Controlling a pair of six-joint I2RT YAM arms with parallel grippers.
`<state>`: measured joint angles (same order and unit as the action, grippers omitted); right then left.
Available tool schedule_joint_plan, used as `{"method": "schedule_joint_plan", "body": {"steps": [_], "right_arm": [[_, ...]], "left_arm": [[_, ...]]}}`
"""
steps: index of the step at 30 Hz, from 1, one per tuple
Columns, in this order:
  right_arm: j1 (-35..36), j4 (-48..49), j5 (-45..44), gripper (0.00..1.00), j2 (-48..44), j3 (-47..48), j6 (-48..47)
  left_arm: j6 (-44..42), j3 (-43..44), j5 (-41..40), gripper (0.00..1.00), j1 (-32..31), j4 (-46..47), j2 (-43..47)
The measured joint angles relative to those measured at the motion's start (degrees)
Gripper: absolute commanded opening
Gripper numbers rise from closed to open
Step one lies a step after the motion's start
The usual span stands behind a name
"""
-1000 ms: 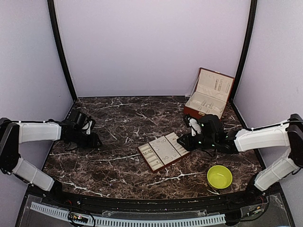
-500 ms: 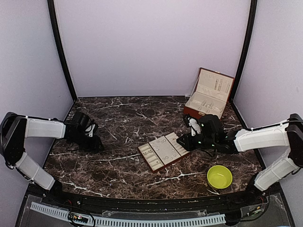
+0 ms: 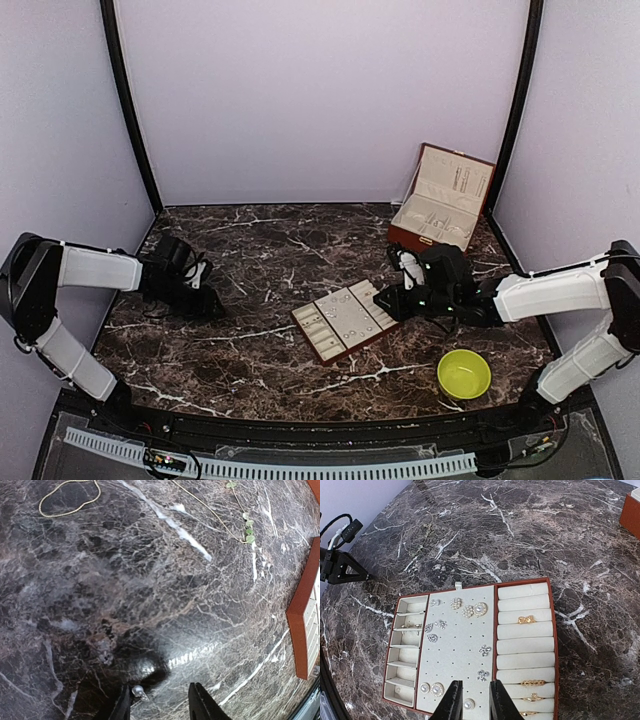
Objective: Organize the mixed jewelry
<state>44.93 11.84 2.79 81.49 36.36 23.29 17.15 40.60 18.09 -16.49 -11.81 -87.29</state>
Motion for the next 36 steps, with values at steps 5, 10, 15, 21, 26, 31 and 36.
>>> {"method": "schedule_joint_plan", "body": {"steps": [5, 10, 15, 21, 26, 31, 36], "right_arm": [[0.0, 0.2, 0.0, 0.2, 0.0, -0.1, 0.1], [0.0, 1.0, 0.0, 0.2, 0.4, -0.8, 0.8], [0.0, 1.9, 0.3, 0.2, 1.6, -0.9, 1.3], [0.0, 2.1, 0.4, 0.2, 1.9, -0.9, 1.3], [0.0, 2.3, 0.4, 0.2, 1.9, -1.1, 1.3], [0.0, 2.3, 0.4, 0.2, 1.9, -1.2, 1.3], [0.0, 2.3, 0.4, 0.2, 1.9, -1.2, 1.3]], "left_arm": [[-1.8, 0.8, -0.3, 0.43, 0.0, -1.2, 0.0], [-4.6, 2.4, -2.9, 0.41, 0.0, -3.9, 0.3], [-6.1, 2.6, -5.5, 0.36, -0.3, -5.9, 0.7], [-6.0, 2.7, -4.7, 0.35, -0.8, -5.9, 0.2], [-5.8, 4.3, -3.5, 0.3, -1.2, -5.2, -2.4], [-5.7, 4.8, -3.4, 0.24, -1.7, -4.5, -3.6], [-5.8, 4.8, -4.0, 0.2, -2.4, -4.6, -3.7]]}}
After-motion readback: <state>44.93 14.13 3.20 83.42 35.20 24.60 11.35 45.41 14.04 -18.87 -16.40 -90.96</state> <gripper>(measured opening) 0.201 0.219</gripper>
